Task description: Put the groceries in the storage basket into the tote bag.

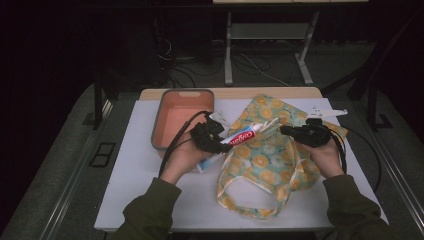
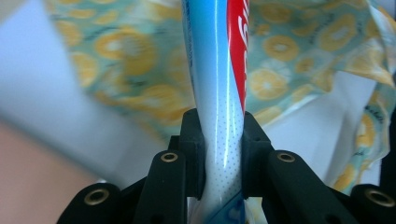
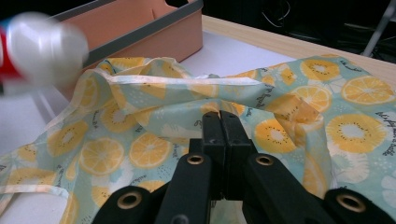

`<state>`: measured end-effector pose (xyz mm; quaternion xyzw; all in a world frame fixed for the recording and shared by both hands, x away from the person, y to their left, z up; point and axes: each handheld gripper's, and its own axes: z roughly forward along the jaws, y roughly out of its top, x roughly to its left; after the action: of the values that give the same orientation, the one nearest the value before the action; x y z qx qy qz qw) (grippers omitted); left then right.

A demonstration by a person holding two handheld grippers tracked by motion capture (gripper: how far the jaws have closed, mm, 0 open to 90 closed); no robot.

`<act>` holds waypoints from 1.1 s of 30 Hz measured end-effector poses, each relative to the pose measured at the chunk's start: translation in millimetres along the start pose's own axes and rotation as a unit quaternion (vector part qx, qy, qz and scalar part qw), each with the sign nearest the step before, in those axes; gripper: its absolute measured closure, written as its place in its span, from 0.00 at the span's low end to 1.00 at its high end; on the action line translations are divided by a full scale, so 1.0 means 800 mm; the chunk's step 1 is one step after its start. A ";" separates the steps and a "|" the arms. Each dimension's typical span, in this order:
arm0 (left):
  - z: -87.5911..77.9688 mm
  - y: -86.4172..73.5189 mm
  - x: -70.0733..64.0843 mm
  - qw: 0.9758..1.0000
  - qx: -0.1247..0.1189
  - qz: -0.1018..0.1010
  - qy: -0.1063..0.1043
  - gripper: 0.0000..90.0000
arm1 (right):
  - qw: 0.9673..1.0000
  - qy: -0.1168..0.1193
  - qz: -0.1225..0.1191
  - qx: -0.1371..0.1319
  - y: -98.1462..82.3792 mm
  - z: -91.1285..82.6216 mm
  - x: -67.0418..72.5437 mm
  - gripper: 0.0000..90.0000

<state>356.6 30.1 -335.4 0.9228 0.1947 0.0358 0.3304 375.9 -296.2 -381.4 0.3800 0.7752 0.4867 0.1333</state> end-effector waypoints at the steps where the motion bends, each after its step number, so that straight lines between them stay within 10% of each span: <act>1: 0.008 0.002 -0.005 1.000 0.004 0.006 -0.003 0.83 | 1.000 0.000 0.000 0.000 0.000 0.000 0.000 1.00; 9: 0.077 0.021 -0.031 0.998 0.052 0.023 -0.018 0.83 | 1.000 0.002 -0.003 -0.005 0.002 -0.002 0.002 1.00; 22: 0.164 0.046 -0.021 0.996 0.084 -0.013 0.003 0.83 | 1.000 0.009 -0.006 -0.006 0.003 -0.001 0.006 1.00; 28: 0.174 0.042 -0.017 0.997 0.080 -0.015 -0.003 0.81 | 1.000 0.009 -0.007 -0.006 0.003 -0.002 0.005 1.00; 33: 0.152 0.034 -0.017 0.998 0.055 -0.015 -0.003 0.54 | 1.000 0.008 -0.006 -0.008 0.003 -0.003 0.005 1.00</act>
<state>376.7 -67.3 -412.2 0.9367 0.2093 0.0171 0.2801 372.6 -294.6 -377.5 0.3700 0.7748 0.4949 0.1332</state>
